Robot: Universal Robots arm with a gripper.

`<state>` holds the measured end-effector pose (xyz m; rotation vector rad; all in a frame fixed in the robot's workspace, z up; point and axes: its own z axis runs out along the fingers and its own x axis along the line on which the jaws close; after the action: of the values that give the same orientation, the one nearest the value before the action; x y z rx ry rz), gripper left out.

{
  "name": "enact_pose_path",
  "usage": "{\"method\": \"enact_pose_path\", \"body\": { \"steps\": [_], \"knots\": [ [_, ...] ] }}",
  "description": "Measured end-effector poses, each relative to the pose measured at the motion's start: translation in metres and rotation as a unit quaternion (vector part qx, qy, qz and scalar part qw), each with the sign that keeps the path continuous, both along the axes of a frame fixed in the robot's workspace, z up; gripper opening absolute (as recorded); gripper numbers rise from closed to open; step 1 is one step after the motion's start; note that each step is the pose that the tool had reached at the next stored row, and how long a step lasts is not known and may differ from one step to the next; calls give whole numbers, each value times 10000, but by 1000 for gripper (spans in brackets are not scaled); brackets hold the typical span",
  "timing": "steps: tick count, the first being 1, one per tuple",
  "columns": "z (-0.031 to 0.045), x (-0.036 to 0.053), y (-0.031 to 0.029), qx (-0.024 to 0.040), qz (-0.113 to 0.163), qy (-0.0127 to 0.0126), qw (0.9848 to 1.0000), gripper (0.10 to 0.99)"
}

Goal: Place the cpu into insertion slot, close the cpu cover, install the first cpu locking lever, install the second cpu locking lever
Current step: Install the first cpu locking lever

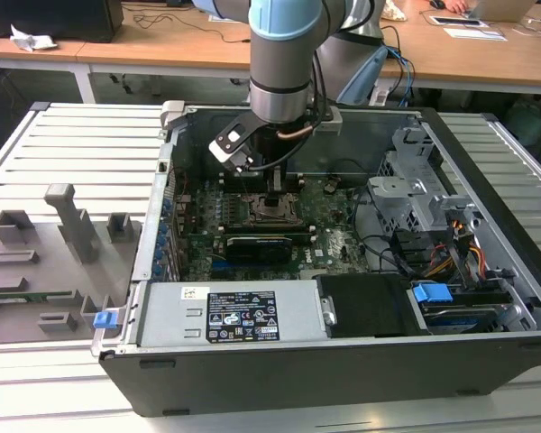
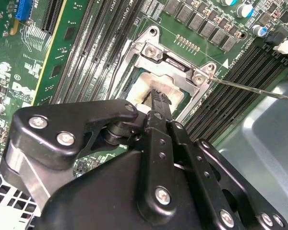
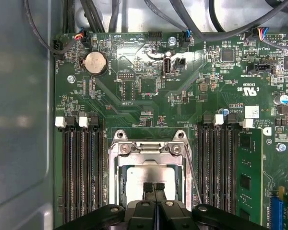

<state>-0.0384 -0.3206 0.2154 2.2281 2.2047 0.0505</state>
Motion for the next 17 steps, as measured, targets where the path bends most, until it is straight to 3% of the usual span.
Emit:
{"method": "enact_pose_path", "body": {
  "steps": [17],
  "knots": [
    [47, 0, 0, 1, -5, 0, 10000, 106]
  ]
}}
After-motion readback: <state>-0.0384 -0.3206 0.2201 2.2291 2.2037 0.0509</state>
